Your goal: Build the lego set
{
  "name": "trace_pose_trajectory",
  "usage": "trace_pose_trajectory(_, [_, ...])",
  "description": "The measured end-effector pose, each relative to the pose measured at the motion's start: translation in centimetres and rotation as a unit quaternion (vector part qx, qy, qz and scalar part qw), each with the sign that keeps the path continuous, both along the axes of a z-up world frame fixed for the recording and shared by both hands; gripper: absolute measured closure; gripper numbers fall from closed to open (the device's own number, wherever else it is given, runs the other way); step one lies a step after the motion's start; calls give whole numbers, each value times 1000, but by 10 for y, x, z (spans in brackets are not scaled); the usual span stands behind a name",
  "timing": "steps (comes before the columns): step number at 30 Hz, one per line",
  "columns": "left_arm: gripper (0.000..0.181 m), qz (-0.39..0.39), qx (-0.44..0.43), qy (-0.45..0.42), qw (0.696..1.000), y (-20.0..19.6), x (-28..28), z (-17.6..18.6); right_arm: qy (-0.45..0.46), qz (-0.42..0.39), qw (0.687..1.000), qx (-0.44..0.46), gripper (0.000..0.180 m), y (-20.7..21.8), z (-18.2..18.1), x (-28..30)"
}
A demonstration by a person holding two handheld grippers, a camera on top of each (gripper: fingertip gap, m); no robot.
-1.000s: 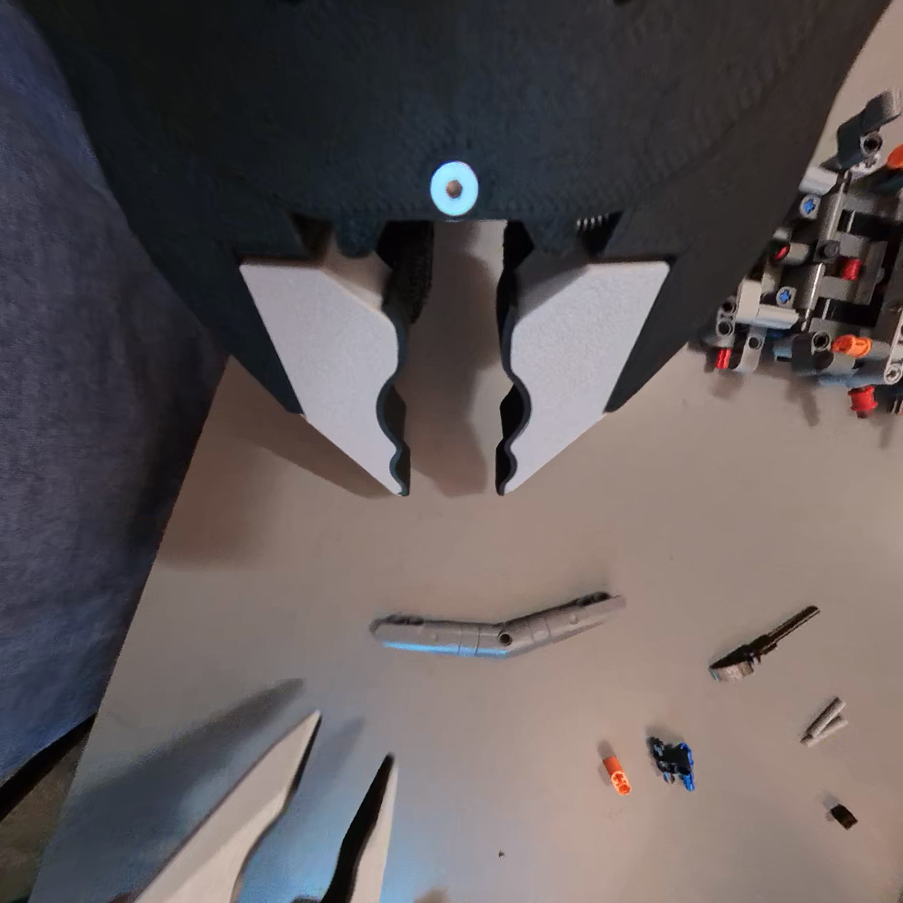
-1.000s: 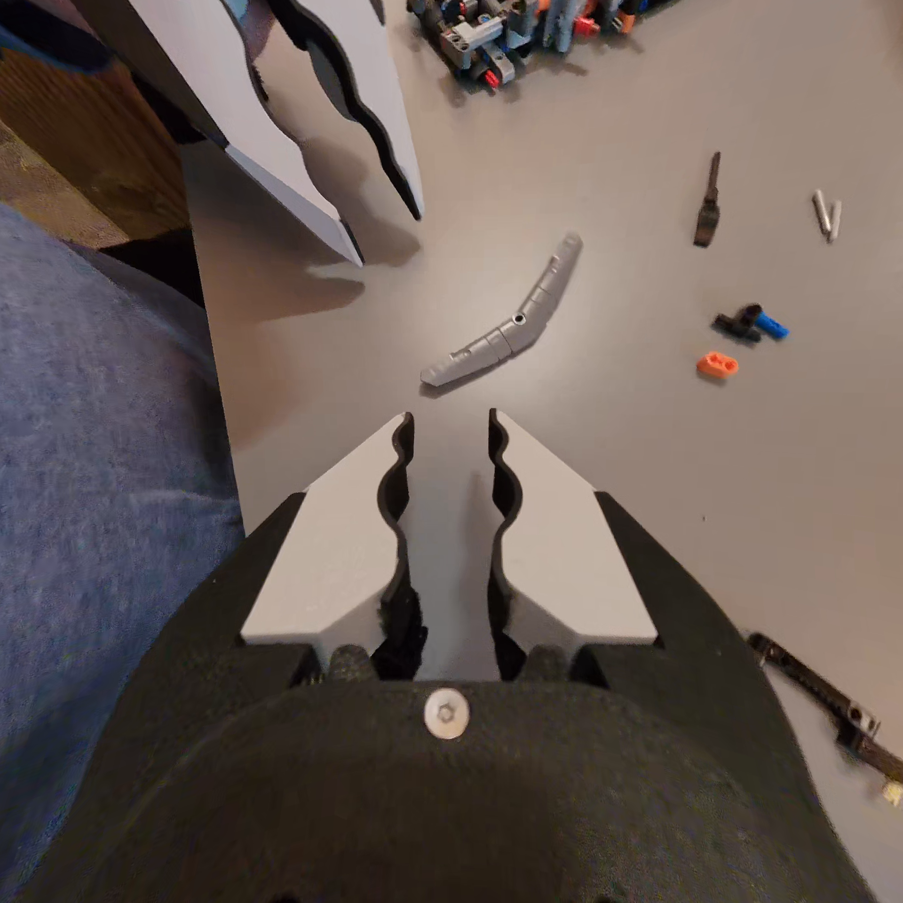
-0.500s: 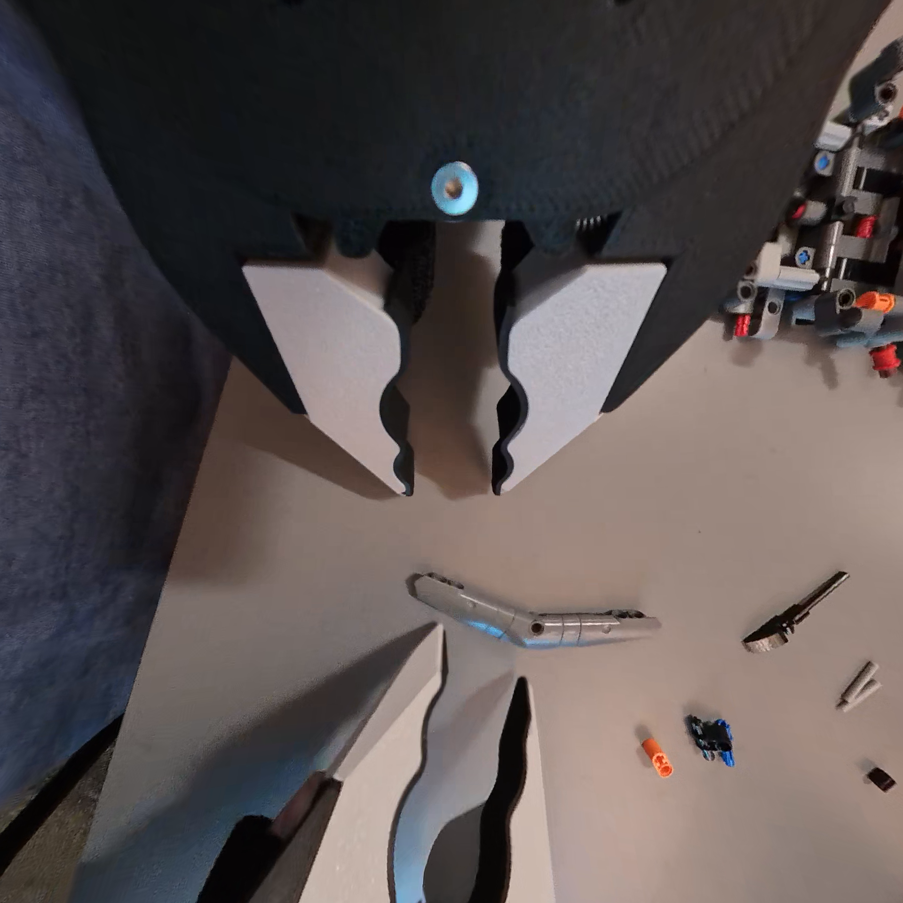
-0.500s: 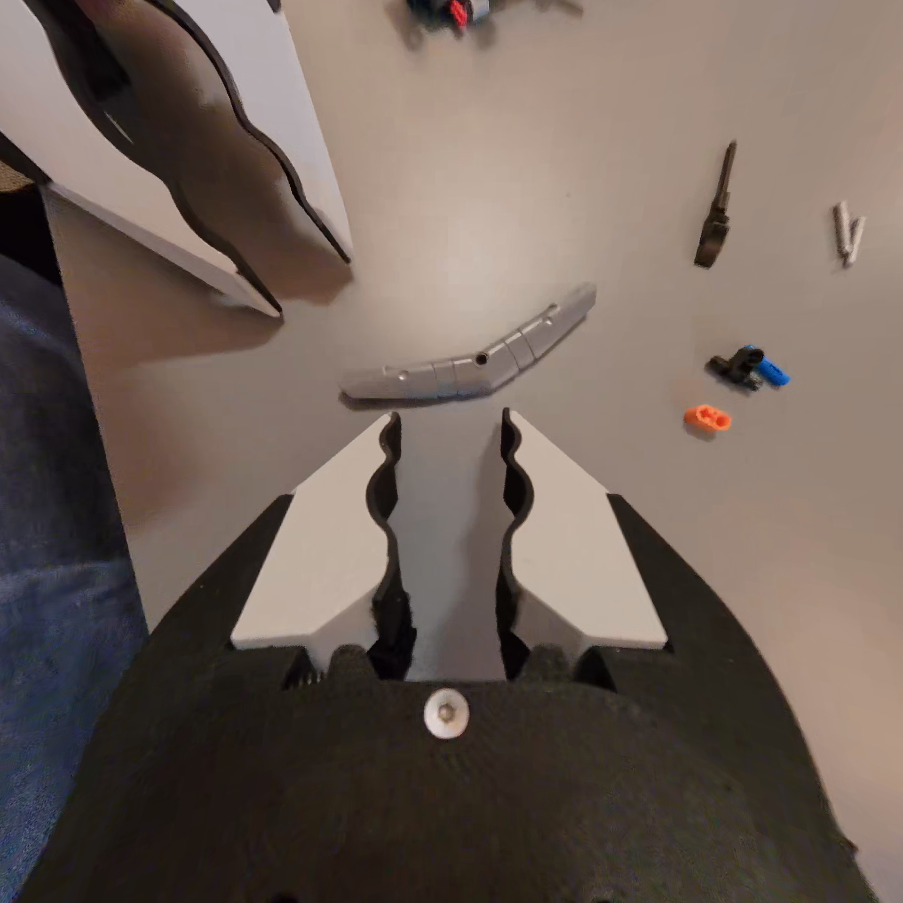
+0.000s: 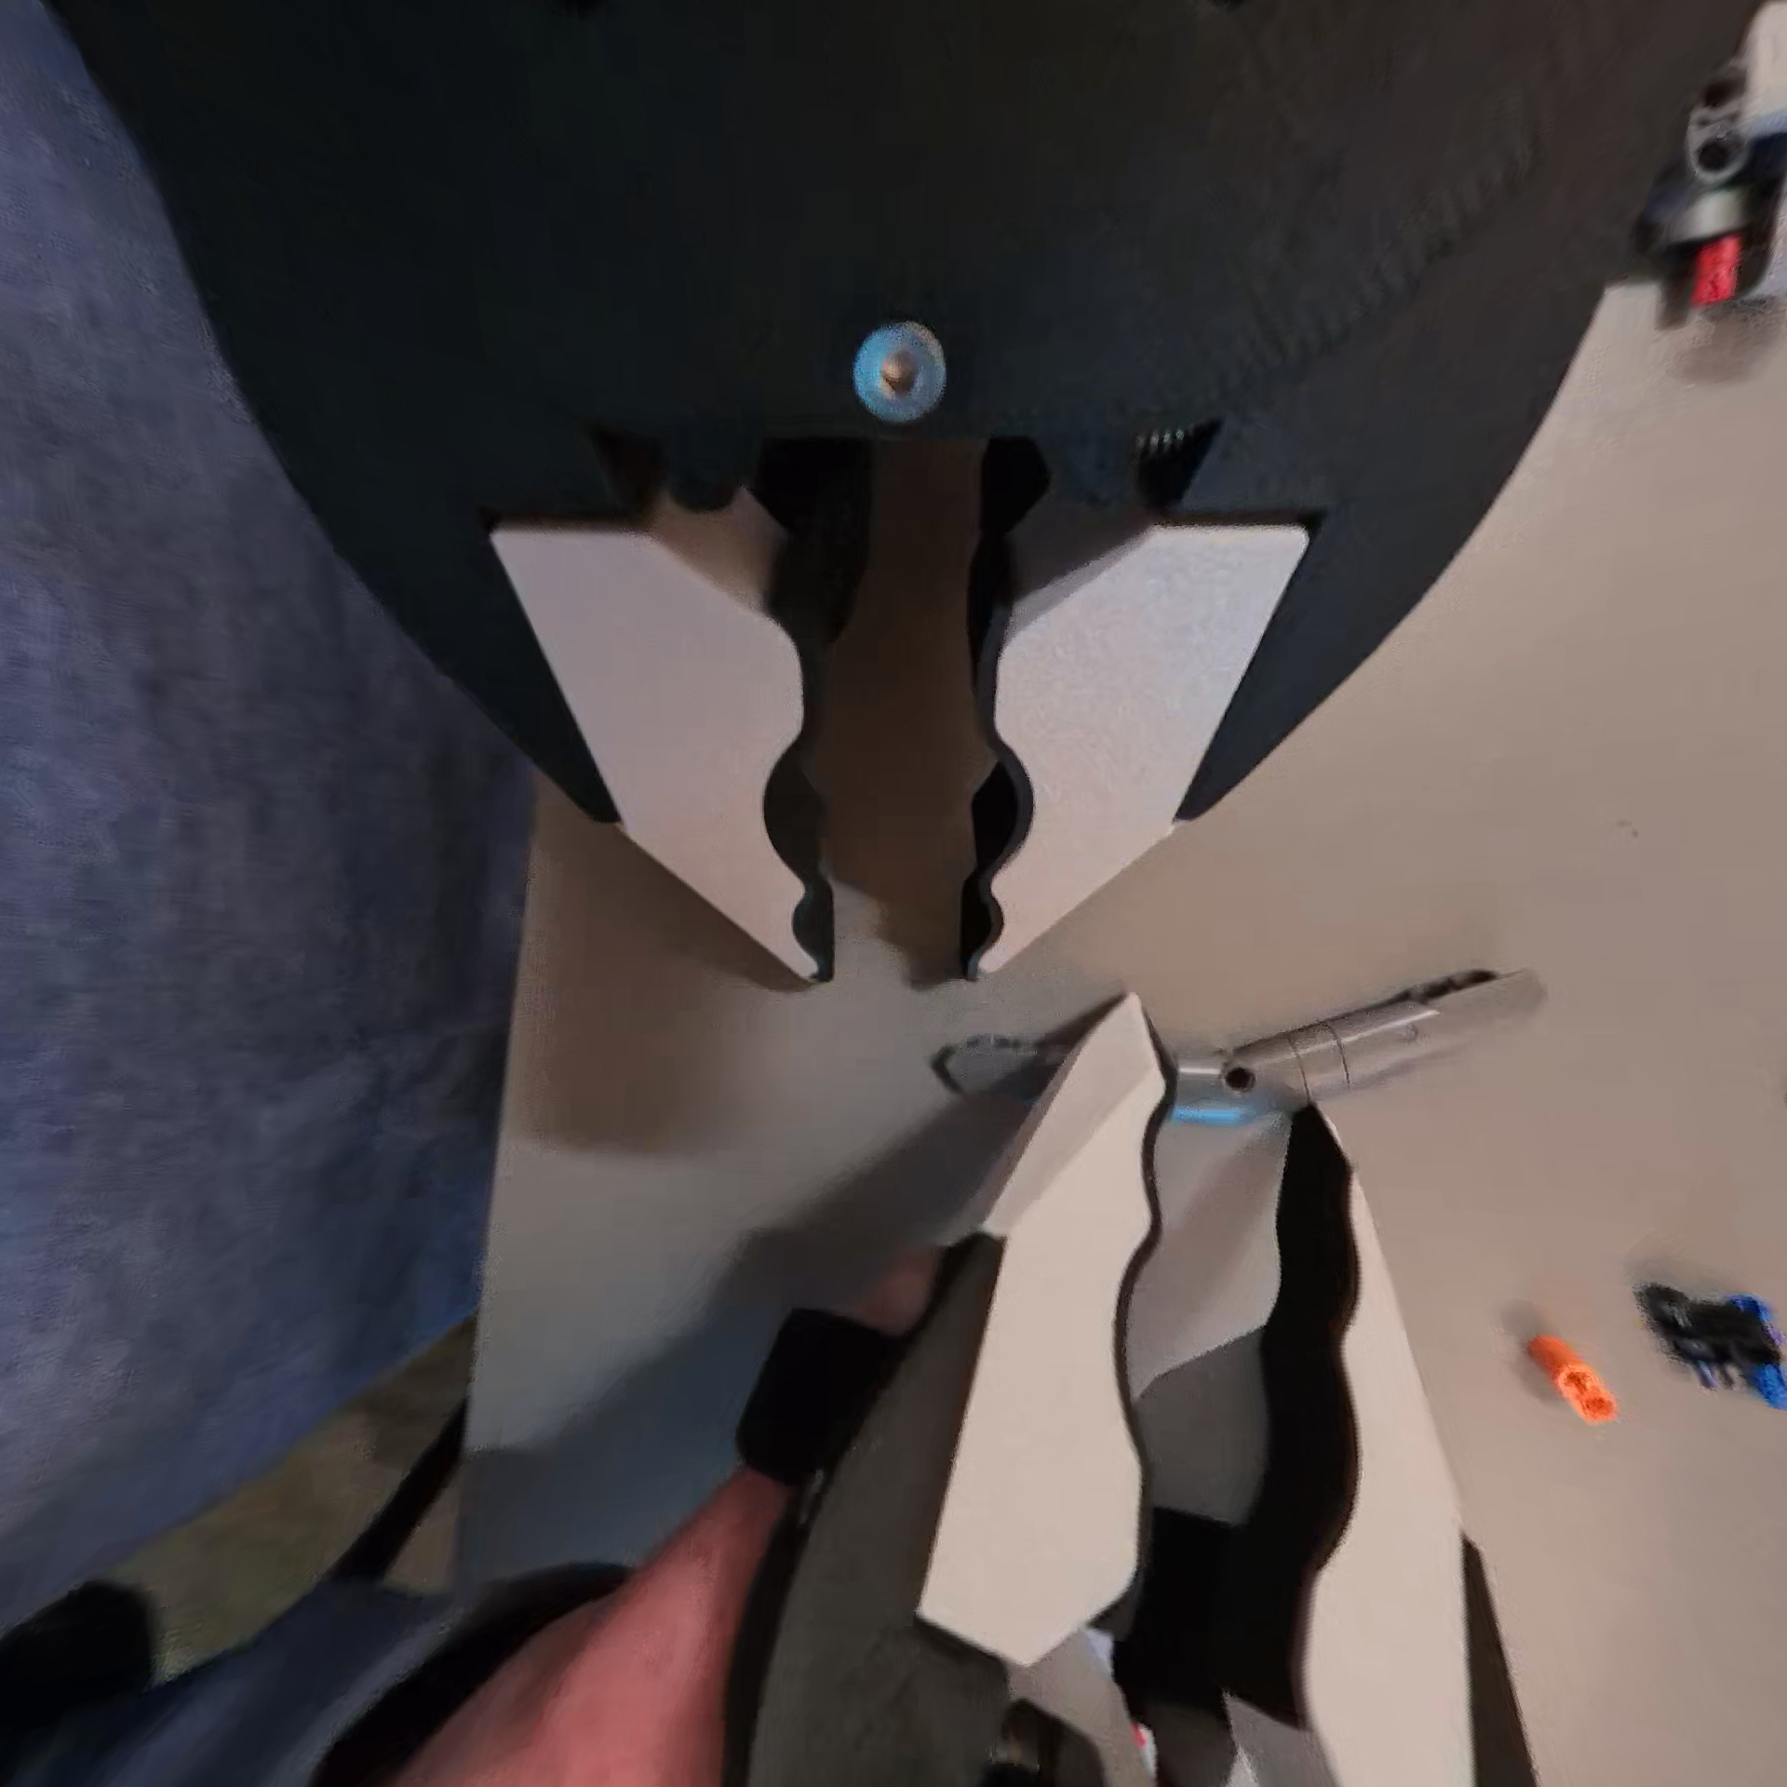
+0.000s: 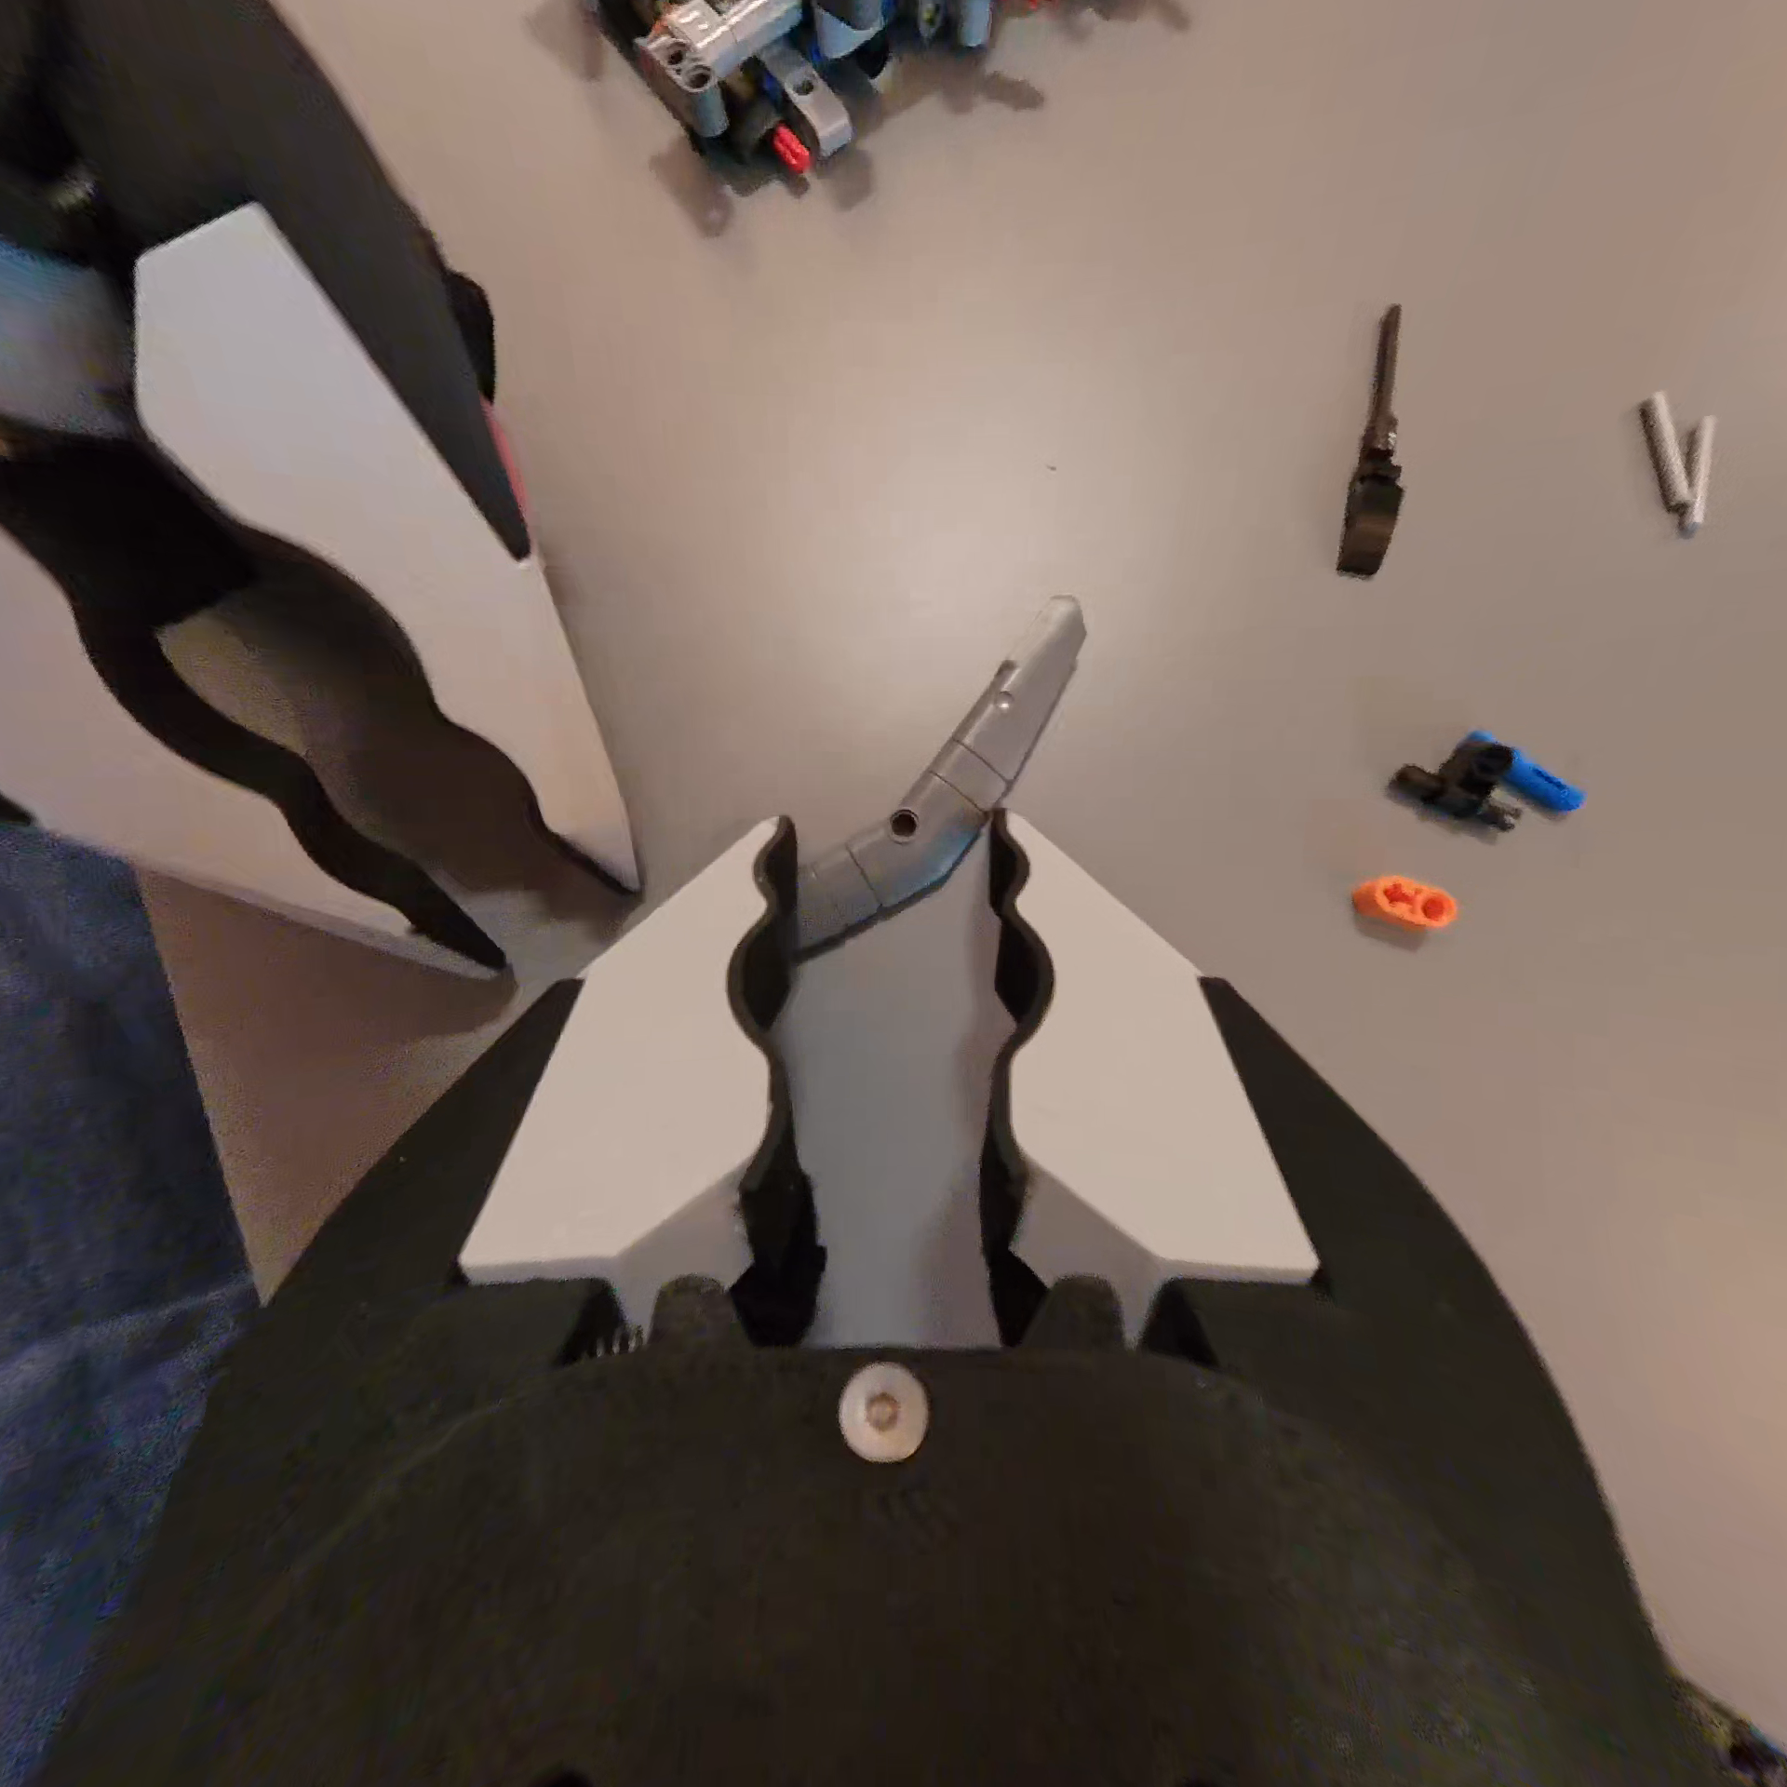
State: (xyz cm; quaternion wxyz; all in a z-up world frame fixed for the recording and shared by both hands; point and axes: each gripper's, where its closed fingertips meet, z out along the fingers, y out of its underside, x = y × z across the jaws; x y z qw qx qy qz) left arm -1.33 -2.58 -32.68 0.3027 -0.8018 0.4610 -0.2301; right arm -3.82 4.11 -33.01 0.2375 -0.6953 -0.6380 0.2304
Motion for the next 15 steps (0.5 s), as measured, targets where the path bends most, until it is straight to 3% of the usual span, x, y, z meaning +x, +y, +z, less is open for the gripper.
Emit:
trace_pose_trajectory(4, [154, 40, -10, -51, 998, 7, -24, 20, 11, 68, 998, -3, 163, -10, 0, -8])
trace_pose_trajectory(8, [150, 83, 63, 21, 994, 28, -51, 17, 1, 115, 993, 6, 164, -12, 0, -10])
trace_pose_trajectory(11, [148, 63, 143, 115, 981, 39, -54, 9, -2, 145, 989, 4, 165, -16, 0, -11])
trace_pose_trajectory(15, [156, 39, 127, 123, 983, 42, -47, 0, 3, 167, 985, -28, 165, -18, 0, -9])
